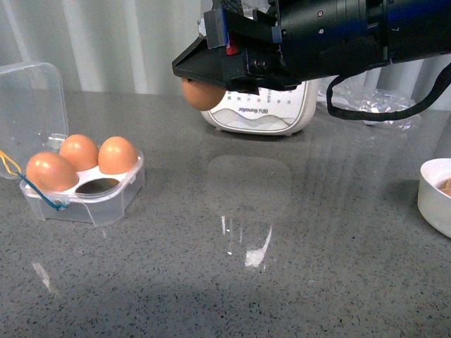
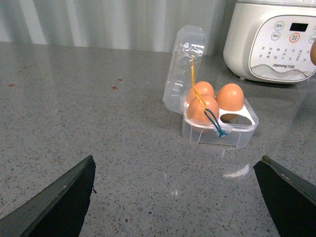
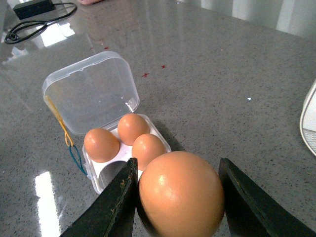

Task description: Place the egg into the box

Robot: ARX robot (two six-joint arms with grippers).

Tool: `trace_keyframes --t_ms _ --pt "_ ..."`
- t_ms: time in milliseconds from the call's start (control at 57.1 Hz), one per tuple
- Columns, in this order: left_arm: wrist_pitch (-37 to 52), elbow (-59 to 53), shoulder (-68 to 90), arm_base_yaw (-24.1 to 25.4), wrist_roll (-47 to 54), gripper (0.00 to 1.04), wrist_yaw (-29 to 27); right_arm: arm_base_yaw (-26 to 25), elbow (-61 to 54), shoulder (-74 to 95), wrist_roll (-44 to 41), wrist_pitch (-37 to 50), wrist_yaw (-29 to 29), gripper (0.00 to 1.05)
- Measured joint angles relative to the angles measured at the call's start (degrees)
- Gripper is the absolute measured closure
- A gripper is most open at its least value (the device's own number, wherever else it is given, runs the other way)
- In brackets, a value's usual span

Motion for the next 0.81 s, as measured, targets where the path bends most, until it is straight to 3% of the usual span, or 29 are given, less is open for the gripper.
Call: trace_keyframes --t_ms 158,805 --pt "0.0 0.0 0.0 0.0 0.0 0.07 0.0 1.33 1.18 1.42 -2.47 -1.01 -2.43 0.63" --pt "0.0 0.0 0.0 0.0 0.0 0.07 0.0 8.72 8.39 9.84 -4.0 -1.7 -2.54 0.63"
